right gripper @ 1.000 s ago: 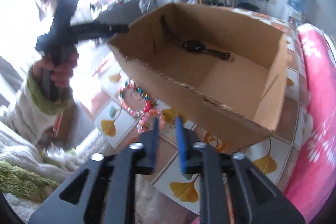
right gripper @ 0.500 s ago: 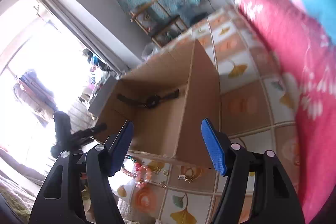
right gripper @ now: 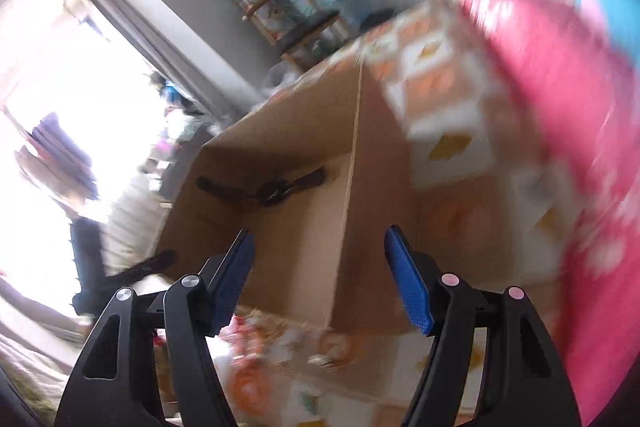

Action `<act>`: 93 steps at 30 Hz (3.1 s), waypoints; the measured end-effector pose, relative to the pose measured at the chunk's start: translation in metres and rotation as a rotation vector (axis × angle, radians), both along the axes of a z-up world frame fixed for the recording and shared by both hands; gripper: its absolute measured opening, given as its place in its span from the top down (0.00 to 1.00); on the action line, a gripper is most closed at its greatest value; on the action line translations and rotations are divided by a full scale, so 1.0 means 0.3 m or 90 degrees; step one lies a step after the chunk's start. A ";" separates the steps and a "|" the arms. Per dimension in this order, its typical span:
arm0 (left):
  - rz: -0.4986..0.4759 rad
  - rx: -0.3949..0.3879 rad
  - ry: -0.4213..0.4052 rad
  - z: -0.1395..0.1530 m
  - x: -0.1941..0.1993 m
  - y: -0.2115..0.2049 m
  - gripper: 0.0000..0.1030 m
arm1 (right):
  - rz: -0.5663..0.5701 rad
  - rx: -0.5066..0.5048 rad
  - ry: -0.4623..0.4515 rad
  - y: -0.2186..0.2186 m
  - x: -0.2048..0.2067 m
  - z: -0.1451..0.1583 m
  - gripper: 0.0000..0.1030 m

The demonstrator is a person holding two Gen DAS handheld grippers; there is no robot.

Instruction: Organize jewelry

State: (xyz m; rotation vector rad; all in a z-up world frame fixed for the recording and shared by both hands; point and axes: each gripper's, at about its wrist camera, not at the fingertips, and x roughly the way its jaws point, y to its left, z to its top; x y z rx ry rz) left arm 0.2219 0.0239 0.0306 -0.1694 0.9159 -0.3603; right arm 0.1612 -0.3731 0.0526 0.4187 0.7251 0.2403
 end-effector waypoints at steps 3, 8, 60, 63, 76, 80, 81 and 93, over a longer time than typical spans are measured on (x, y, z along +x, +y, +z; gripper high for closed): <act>-0.011 0.078 -0.097 0.106 -0.009 -0.009 0.23 | 0.060 -0.082 -0.030 0.074 0.074 0.154 0.35; -0.067 0.212 -0.185 0.213 0.103 -0.121 0.24 | 0.212 -0.151 0.070 0.316 0.333 0.197 0.36; -0.079 0.127 -0.144 0.386 -0.037 -0.067 0.12 | 0.091 -0.202 -0.012 0.298 0.023 0.315 0.48; -0.020 0.121 -0.111 0.297 -0.178 -0.003 0.11 | 0.073 -0.177 -0.040 0.293 -0.187 0.260 0.37; 0.036 0.134 0.063 -0.216 -0.363 0.027 0.11 | -0.075 -0.239 0.169 0.324 -0.381 -0.328 0.32; 0.042 0.170 0.075 -0.281 -0.342 0.007 0.11 | -0.058 -0.272 0.144 0.345 -0.346 -0.369 0.31; 0.041 0.186 0.075 -0.293 -0.341 -0.001 0.11 | -0.054 -0.277 0.142 0.346 -0.349 -0.377 0.31; 0.057 0.210 0.093 -0.300 -0.311 -0.016 0.07 | -0.023 -0.299 0.102 0.359 -0.341 -0.416 0.06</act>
